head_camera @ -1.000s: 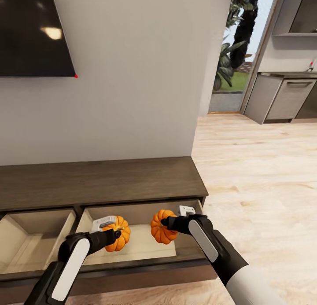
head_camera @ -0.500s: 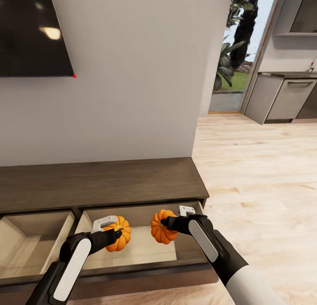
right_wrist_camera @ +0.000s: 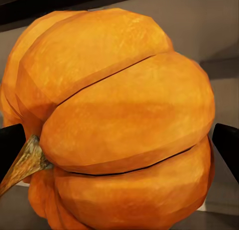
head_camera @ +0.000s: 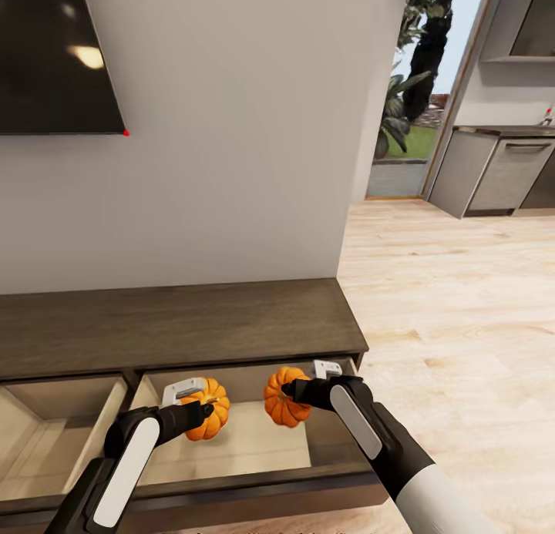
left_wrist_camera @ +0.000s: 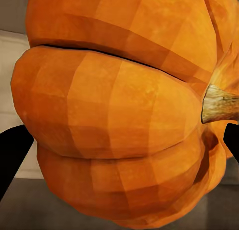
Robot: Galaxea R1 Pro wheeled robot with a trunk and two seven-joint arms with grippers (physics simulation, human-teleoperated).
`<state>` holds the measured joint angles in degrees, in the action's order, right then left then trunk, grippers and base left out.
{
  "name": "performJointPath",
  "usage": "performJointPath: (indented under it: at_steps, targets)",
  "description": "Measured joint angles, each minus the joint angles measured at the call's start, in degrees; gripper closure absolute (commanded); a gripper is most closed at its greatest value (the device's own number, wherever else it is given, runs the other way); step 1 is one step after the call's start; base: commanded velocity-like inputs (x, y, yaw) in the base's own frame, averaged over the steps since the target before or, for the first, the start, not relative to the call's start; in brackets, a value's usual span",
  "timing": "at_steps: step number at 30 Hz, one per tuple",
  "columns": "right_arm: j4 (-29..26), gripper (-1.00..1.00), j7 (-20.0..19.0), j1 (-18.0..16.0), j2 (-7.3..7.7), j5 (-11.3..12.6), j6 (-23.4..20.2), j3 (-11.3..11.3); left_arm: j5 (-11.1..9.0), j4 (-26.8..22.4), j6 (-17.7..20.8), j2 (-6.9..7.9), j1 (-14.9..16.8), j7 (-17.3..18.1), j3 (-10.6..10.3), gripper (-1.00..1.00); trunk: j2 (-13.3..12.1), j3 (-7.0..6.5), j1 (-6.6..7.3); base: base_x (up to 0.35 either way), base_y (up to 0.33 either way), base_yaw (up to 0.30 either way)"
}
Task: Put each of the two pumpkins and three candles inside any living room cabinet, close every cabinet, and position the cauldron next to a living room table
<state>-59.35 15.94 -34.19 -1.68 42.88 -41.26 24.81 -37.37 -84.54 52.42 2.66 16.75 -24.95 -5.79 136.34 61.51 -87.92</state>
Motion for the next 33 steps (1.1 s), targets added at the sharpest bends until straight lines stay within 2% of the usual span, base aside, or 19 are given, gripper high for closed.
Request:
performJointPath:
  at_steps: [17, 33]
  targets:
    - [0.10, 1.00, 0.09, 0.01, -0.08, -0.26, 0.01, 0.07, 0.10, -0.03, -0.02, -0.06, 0.00, -0.09, 0.06, 1.00, 6.82, 3.05, -3.73, 0.000, 0.000, 0.000]
    - [0.62, 1.00, 0.09, 0.01, -0.09, -0.36, 0.08, 0.07, 0.01, -0.04, 0.00, -0.07, 0.00, -0.09, 0.08, 1.00, 7.09, 6.59, -4.18, 0.000, 0.000, 0.000]
